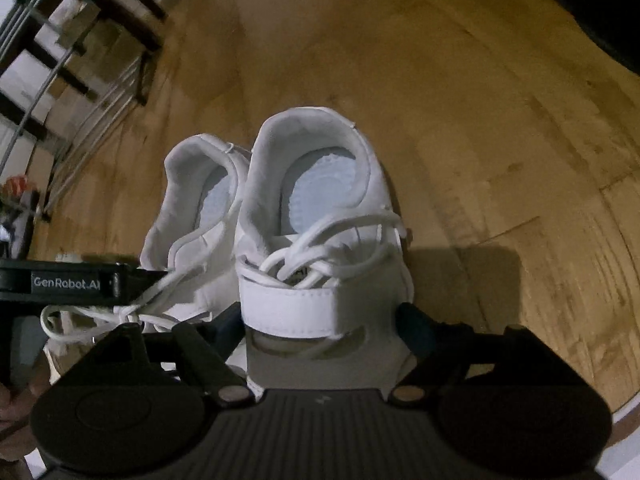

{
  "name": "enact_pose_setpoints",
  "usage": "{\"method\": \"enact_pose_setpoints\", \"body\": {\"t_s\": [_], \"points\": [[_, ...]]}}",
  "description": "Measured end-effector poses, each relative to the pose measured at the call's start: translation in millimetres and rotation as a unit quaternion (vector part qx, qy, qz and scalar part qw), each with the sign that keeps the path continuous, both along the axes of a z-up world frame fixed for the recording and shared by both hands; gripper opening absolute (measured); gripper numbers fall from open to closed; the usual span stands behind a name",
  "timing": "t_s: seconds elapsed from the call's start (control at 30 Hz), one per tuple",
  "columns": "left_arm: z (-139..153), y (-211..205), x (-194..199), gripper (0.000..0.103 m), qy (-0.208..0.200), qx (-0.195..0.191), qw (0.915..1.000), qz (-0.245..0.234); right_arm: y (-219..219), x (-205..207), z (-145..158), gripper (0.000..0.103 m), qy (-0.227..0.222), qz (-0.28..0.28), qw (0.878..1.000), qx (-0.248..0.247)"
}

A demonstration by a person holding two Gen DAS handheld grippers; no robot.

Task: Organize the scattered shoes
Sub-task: 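Set both white sneakers down side by side with both grippers, then grasp the brown fur slippers together with the right gripper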

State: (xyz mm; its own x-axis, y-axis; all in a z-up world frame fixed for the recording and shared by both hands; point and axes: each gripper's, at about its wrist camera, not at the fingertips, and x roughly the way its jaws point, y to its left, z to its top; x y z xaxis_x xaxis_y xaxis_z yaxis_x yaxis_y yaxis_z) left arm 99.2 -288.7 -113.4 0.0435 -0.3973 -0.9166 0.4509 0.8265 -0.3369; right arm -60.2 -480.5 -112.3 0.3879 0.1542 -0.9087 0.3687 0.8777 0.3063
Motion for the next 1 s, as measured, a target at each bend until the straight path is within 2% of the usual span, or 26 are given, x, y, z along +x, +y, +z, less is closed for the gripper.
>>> {"method": "enact_pose_setpoints", "body": {"t_s": [0.1, 0.17, 0.2, 0.27, 0.33, 0.4, 0.5, 0.7, 0.77, 0.83, 0.93, 1.0], "points": [[5.3, 18.6, -1.7, 0.070, 0.004, 0.012, 0.9996, 0.025, 2.0, 1.5, 5.5, 0.088, 0.012, -0.008, 1.000, -0.003], [15.2, 27.5, -5.6, 0.075, -0.001, 0.015, 0.9992, 0.038, 8.4, -5.1, 27.9, 0.089, 0.020, -0.011, 1.000, 0.001], [22.2, 32.8, -8.5, 0.077, -0.009, 0.014, 0.9990, 0.041, 10.8, -7.1, 37.2, 0.089, 0.020, -0.010, 1.000, 0.003], [36.5, 40.3, -15.5, 0.089, -0.034, 0.013, 0.9984, 0.044, 17.3, -13.2, 57.8, 0.097, 0.008, -0.008, 1.000, 0.001], [50.7, 50.8, -21.7, 0.094, -0.054, 0.010, 0.9975, 0.044, 23.5, -18.6, 70.5, 0.097, 0.015, -0.006, 1.000, 0.010], [68.1, 68.5, -28.6, 0.095, -0.058, -0.004, 0.9973, 0.044, 24.7, -18.5, 72.2, 0.097, 0.032, 0.004, 0.999, 0.027], [76.8, 74.0, -33.4, 0.096, -0.061, -0.016, 0.9969, 0.049, 23.6, -17.7, 71.1, 0.097, 0.057, 0.000, 0.995, 0.077], [85.7, 95.2, -35.3, 0.096, -0.093, 0.006, 0.9937, 0.063, 31.6, -15.3, 81.5, 0.096, 0.039, -0.001, 0.986, 0.161], [84.4, 103.7, -40.0, 0.096, -0.092, 0.008, 0.9934, 0.068, 38.0, -13.5, 85.5, 0.096, 0.038, 0.008, 0.986, 0.161], [82.5, 115.4, -42.7, 0.096, -0.084, 0.007, 0.9938, 0.073, 50.4, -6.6, 90.5, 0.096, 0.038, 0.026, 0.989, 0.138], [77.3, 127.1, -43.9, 0.096, -0.076, 0.009, 0.9937, 0.083, 71.4, 3.3, 88.7, 0.095, 0.051, 0.050, 0.995, 0.066], [72.3, 124.8, -44.8, 0.096, -0.080, 0.016, 0.9932, 0.084, 80.4, 5.4, 86.5, 0.092, 0.059, 0.059, 0.996, 0.038]]}}
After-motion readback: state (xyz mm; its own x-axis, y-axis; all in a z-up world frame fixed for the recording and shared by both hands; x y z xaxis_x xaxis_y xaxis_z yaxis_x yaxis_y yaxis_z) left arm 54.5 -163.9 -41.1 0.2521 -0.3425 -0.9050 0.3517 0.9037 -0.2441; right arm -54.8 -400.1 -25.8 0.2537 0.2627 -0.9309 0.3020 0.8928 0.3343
